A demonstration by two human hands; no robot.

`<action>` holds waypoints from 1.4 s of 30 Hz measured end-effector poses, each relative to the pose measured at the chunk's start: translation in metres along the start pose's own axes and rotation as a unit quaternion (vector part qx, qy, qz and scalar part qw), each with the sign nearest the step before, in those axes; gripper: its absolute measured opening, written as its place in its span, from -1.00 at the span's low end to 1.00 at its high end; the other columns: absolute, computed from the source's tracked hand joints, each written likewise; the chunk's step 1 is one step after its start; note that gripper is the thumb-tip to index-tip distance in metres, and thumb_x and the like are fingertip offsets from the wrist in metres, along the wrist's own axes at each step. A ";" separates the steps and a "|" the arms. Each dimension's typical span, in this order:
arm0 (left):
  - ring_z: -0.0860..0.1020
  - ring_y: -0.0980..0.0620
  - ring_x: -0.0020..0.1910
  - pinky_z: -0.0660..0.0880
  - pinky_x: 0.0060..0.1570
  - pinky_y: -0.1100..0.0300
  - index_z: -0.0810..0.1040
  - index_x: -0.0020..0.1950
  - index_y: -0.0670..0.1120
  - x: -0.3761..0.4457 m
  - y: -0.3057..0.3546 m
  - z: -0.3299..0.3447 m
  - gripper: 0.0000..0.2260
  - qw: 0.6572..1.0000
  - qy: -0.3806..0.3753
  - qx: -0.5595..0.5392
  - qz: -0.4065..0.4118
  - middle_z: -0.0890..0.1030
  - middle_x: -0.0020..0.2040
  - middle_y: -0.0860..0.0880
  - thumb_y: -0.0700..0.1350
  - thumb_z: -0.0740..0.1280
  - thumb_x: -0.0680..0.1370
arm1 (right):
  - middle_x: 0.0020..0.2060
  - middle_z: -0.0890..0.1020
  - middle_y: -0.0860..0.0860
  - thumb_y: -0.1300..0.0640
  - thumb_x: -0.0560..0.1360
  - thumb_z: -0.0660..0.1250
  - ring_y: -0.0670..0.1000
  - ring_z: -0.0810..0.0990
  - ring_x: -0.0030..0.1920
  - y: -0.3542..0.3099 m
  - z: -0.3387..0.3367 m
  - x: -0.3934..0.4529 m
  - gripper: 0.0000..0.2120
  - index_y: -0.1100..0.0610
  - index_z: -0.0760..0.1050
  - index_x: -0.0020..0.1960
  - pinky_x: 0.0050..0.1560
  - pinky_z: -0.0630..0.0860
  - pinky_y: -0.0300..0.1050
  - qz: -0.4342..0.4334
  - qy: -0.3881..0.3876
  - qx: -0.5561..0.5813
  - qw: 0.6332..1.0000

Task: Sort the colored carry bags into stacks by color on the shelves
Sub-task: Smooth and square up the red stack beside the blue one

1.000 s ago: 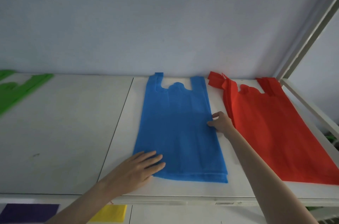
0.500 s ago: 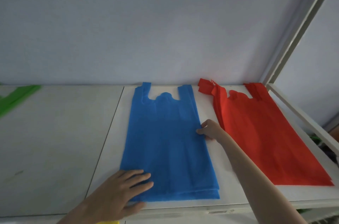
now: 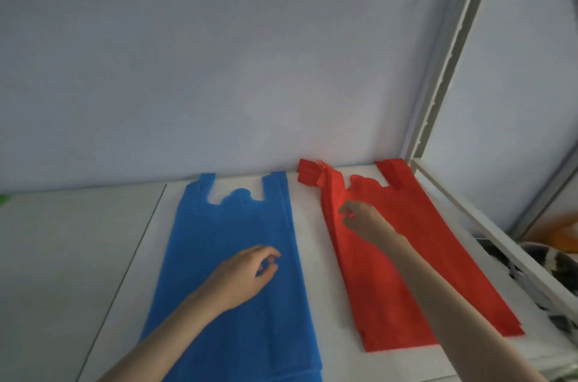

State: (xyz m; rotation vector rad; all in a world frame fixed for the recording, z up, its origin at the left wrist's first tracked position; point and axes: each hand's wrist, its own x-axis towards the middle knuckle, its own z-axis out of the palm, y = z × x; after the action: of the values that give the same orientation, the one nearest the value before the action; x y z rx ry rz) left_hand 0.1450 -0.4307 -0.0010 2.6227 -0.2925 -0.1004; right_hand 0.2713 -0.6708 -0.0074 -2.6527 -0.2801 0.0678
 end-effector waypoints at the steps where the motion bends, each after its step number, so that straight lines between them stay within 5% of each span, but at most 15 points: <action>1: 0.51 0.15 0.15 0.44 0.18 0.26 0.41 0.34 0.01 0.017 0.014 0.005 -0.70 0.999 -0.003 -0.027 -0.016 0.50 0.24 0.13 -0.01 0.15 0.61 | 0.17 0.58 0.13 0.27 0.49 0.24 0.11 0.51 0.22 0.014 -0.011 0.002 -0.70 0.23 0.50 0.21 0.22 0.36 -0.15 -0.008 0.006 -0.013 1.000; 7: 0.49 -0.04 0.24 0.42 0.16 0.18 0.39 0.34 -0.15 0.118 0.076 0.051 -0.67 0.975 0.017 -0.160 -0.152 0.51 0.27 -0.09 -0.09 0.20 0.59 | 0.25 0.53 0.11 0.16 0.53 0.25 0.09 0.47 0.28 0.117 -0.061 0.011 -0.67 0.15 0.45 0.29 0.30 0.37 -0.08 0.036 0.005 -0.066 0.997; 13: 0.48 -0.20 0.23 0.44 0.19 0.06 0.38 0.27 -0.28 0.154 0.097 0.092 -0.59 0.933 0.046 -0.168 -0.315 0.47 0.26 -0.25 -0.06 0.28 0.52 | 0.24 0.45 0.21 0.10 0.51 0.26 0.18 0.42 0.28 0.179 -0.066 0.005 -0.58 0.23 0.34 0.31 0.26 0.34 -0.10 0.149 -0.044 -0.058 0.986; 16: 0.51 -0.24 0.19 0.47 0.14 0.02 0.43 0.04 -0.26 0.157 0.094 0.101 -0.77 0.920 0.059 -0.170 -0.349 0.50 0.20 -0.31 -0.15 0.30 0.47 | 0.23 0.42 0.24 0.15 0.49 0.27 0.21 0.43 0.25 0.187 -0.063 0.006 -0.57 0.25 0.32 0.31 0.22 0.36 -0.11 0.190 -0.022 0.000 0.981; 19: 0.57 -0.27 0.11 0.55 0.00 -0.04 0.38 -0.11 -0.20 0.156 0.090 0.105 -0.89 0.906 0.066 -0.207 -0.364 0.55 -0.03 -0.28 -0.28 0.28 0.42 | 0.20 0.48 0.25 0.23 0.48 0.27 0.18 0.50 0.19 0.188 -0.060 0.013 -0.58 0.30 0.31 0.30 -0.02 0.37 -0.18 0.205 -0.034 0.053 0.977; 22: 0.59 -0.23 0.12 0.57 0.01 -0.02 0.46 0.16 -0.31 0.150 0.088 0.104 -0.67 0.895 0.045 -0.221 -0.384 0.58 0.02 -0.27 -0.31 0.28 0.40 | -0.14 0.54 0.12 0.23 0.45 0.31 0.10 0.54 -0.09 0.185 -0.064 0.022 -0.70 0.29 0.41 0.15 -0.18 0.35 -0.23 0.224 -0.106 0.057 0.967; 24: 0.56 -0.24 0.17 0.54 0.08 -0.03 0.44 0.25 -0.33 0.146 0.084 0.104 -0.58 0.890 0.027 -0.216 -0.400 0.57 0.15 -0.32 -0.32 0.31 0.39 | -0.39 0.42 0.04 0.24 0.43 0.32 0.02 0.45 -0.37 0.180 -0.071 0.026 -0.91 0.23 0.41 -0.18 -0.40 0.35 -0.27 0.232 -0.169 0.038 0.957; 26: 0.55 -0.25 0.19 0.52 0.11 -0.07 0.43 0.26 -0.35 0.143 0.082 0.103 -0.55 0.887 0.013 -0.213 -0.411 0.54 0.20 -0.35 -0.33 0.33 0.38 | -0.42 0.36 0.04 0.24 0.46 0.31 -0.03 0.37 -0.46 0.177 -0.076 0.031 -0.82 0.20 0.31 -0.24 -0.51 0.30 -0.26 0.241 -0.206 0.044 0.947; 30: 0.56 -0.22 0.18 0.53 0.10 -0.02 0.40 0.28 -0.36 0.142 0.081 0.102 -0.54 0.886 0.009 -0.201 -0.418 0.54 0.20 -0.33 -0.33 0.34 0.39 | -0.33 0.42 0.09 0.24 0.46 0.34 0.00 0.40 -0.40 0.184 -0.072 0.056 -0.84 0.26 0.37 -0.06 -0.41 0.37 -0.18 0.243 -0.133 0.149 0.949; 36: 0.54 -0.12 0.19 0.50 0.12 0.09 0.37 0.11 -0.19 0.138 0.085 0.101 -0.74 0.902 0.012 -0.163 -0.399 0.54 0.20 -0.20 -0.31 0.29 0.45 | -0.43 0.34 0.07 0.32 0.43 0.33 -0.02 0.29 -0.44 0.191 -0.063 0.090 -0.67 0.17 0.26 -0.41 -0.49 0.21 -0.23 0.244 -0.052 0.269 0.930; 39: 0.54 -0.10 0.18 0.48 0.11 0.12 0.28 0.03 -0.12 0.135 0.087 0.102 -0.79 0.916 0.013 -0.126 -0.379 0.53 0.19 -0.18 -0.28 0.25 0.47 | -0.26 0.49 0.13 0.26 0.48 0.32 0.01 0.40 -0.37 0.185 -0.064 0.100 -0.93 0.27 0.47 -0.14 -0.47 0.36 -0.21 0.262 -0.046 0.343 0.901; 42: 0.53 -0.11 0.18 0.48 0.12 0.10 0.25 0.02 -0.11 0.135 0.085 0.105 -0.82 0.924 0.015 -0.099 -0.369 0.53 0.19 -0.17 -0.26 0.21 0.49 | -0.27 0.53 0.13 0.21 0.47 0.32 0.06 0.51 -0.36 0.185 -0.061 0.115 -0.75 0.31 0.50 0.10 -0.41 0.41 -0.17 0.267 -0.058 0.385 0.882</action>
State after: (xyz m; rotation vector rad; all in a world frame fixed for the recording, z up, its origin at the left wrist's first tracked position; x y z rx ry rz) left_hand 0.2471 -0.5833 -0.0543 2.3869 0.6943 -0.3209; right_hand 0.4241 -0.8347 -0.0380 -1.8518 0.3857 0.4234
